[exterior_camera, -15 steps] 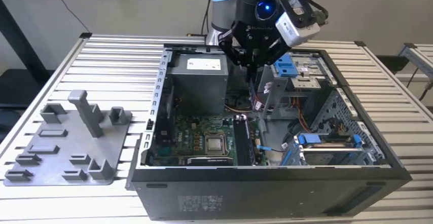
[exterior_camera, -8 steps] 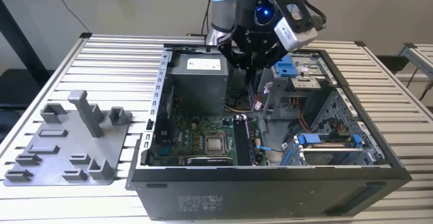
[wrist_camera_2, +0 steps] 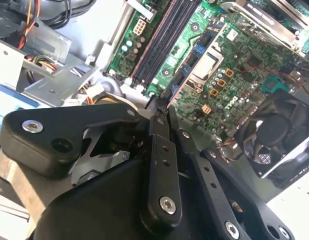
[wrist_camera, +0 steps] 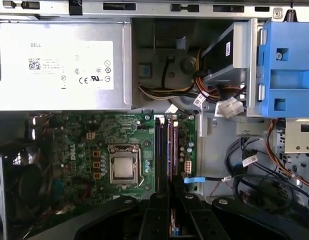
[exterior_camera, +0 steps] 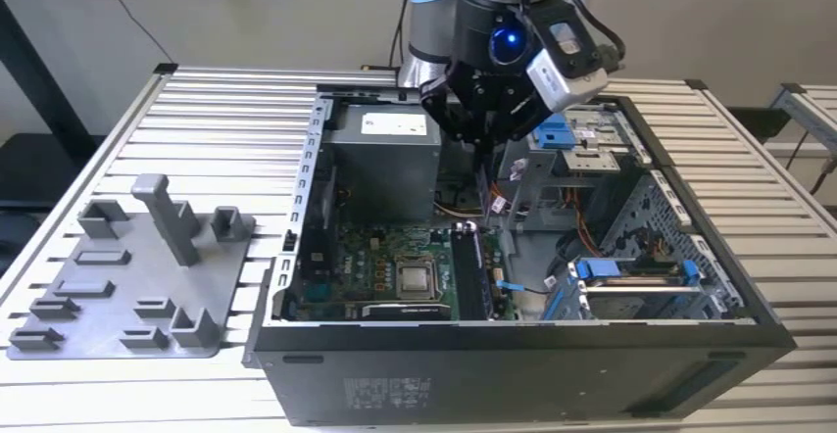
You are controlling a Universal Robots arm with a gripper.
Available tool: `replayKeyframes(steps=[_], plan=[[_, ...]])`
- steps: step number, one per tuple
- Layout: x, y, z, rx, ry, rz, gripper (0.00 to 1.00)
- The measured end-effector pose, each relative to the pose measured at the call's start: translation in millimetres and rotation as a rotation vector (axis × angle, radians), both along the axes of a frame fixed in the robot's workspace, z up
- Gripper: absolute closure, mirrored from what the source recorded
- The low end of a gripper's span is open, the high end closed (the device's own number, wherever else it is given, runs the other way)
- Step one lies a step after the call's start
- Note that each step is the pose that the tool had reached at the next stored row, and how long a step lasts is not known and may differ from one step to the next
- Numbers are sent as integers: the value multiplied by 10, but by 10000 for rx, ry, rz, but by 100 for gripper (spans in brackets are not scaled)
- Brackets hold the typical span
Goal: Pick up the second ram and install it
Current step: 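Insert the second ram into the second slot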
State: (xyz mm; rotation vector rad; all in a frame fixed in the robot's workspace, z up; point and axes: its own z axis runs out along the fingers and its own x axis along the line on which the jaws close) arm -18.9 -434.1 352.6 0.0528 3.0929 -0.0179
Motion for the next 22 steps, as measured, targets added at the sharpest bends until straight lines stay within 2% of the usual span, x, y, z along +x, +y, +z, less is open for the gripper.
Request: replayKeyframes(steps=[12, 17, 22], plan=[[5, 0, -122, 0, 2, 0, 86], [5, 0, -166, 0, 53, 0, 86], [5, 0, -220, 1, 59, 0, 86]])
